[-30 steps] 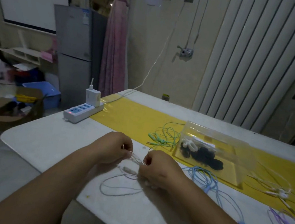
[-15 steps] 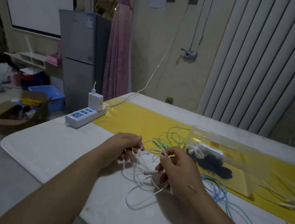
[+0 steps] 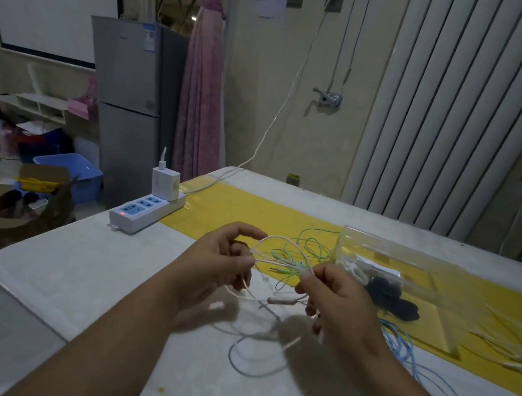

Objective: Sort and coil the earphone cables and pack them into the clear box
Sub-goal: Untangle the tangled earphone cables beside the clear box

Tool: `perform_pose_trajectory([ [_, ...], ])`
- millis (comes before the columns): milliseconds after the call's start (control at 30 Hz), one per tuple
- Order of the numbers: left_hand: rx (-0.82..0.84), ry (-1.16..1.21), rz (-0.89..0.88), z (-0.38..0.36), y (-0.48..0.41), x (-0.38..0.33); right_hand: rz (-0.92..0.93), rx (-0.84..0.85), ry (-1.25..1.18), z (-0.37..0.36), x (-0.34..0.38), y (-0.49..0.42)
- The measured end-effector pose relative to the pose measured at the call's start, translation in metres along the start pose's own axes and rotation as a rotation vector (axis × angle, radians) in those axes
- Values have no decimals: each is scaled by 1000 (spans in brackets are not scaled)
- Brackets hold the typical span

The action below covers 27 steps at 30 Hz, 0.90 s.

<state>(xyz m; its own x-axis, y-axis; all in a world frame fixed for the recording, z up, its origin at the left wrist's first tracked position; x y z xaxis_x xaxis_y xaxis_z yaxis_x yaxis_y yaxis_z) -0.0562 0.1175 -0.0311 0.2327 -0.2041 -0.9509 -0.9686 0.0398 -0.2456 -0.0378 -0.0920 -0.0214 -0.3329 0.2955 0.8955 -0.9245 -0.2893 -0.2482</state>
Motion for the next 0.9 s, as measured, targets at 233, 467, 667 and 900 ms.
perform_pose_trajectory([
  [233,58,152,34,6,1,-1,139,-163,-67,5,4,-1],
  [467,80,146,5,6,0,-2,147,-207,-110,11,3,-3],
  [667,0,81,-10,7,1,-6,132,-187,-195,13,5,-5],
  [900,-251,209,-34,8,-1,-9,87,8,270,13,12,2],
])
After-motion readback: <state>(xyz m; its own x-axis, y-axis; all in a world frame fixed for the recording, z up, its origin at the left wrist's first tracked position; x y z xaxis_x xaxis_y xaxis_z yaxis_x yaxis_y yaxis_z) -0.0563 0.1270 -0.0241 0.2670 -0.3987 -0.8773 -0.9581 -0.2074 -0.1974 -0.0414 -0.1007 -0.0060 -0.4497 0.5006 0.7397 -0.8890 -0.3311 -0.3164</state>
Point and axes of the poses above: each hand's wrist, its own y-axis away from the middle knuckle, its own z-axis out of the back of the hand, x = y × z, the point moved 1 cm from there along -y, towards the middle knuckle, and after that the axes turned 3 degrees about y, right-handed, at the moved point
